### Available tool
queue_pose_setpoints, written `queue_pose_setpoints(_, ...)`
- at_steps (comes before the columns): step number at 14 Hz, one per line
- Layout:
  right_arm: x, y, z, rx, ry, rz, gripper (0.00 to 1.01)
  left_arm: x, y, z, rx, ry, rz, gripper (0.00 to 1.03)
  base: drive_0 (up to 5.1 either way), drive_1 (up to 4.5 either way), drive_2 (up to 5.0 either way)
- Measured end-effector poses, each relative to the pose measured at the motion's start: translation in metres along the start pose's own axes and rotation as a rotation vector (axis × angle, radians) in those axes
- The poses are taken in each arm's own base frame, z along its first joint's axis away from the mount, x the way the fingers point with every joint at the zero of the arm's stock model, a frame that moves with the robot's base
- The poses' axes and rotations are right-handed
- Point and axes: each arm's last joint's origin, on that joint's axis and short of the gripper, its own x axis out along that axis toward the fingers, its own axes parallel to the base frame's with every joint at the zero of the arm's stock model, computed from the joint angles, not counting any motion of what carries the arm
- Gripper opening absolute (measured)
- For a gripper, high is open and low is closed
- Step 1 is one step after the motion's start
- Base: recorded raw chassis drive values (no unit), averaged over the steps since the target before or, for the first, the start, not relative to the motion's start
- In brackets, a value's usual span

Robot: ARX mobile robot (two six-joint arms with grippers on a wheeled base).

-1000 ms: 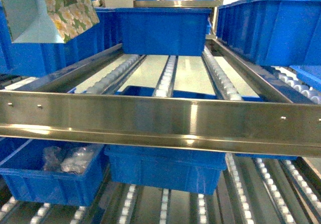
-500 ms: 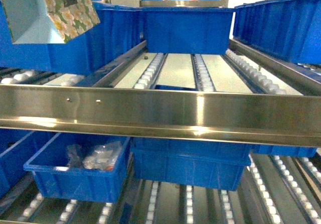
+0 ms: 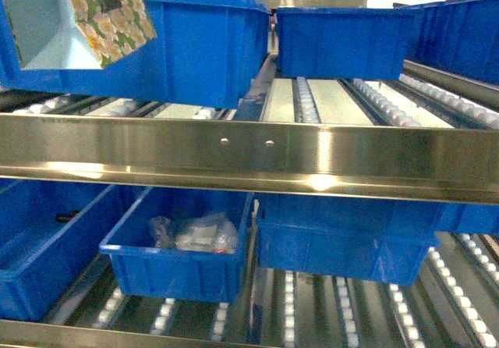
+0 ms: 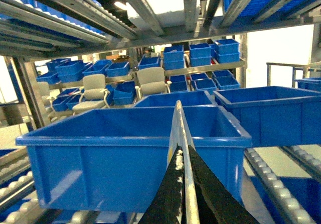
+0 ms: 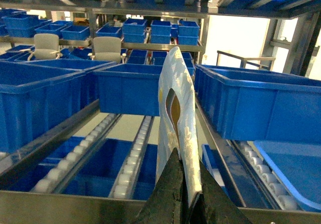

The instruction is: Move flower gift bag to table near conveyor

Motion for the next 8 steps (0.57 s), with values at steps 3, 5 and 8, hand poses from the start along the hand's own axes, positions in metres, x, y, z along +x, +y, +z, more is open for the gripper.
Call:
queue_pose_setpoints(3,-0.0001,0.0000,0.0002,0.000,-0.002,0.000,0.02,0.0000,0.0000,0.0001,-0.001,-0.001,0.001,0.02,-4.8,1.05,3.7)
queue_pose_setpoints(5,-0.0001,0.0000,0.0002,0.000,-0.002,0.000,0.02,0.0002,0.0005,0.0000,0.000,-0.001,0.003,0.02,-4.8,0.96,3.6)
queue_pose_setpoints(8,0.0000,0.0000,0.0000,0.000,-0.001,0.000,0.02,-0.0001,-0.0002,0.0002,-0.001,-0.001,0.000,0.02,-4.8,0.96,3.6)
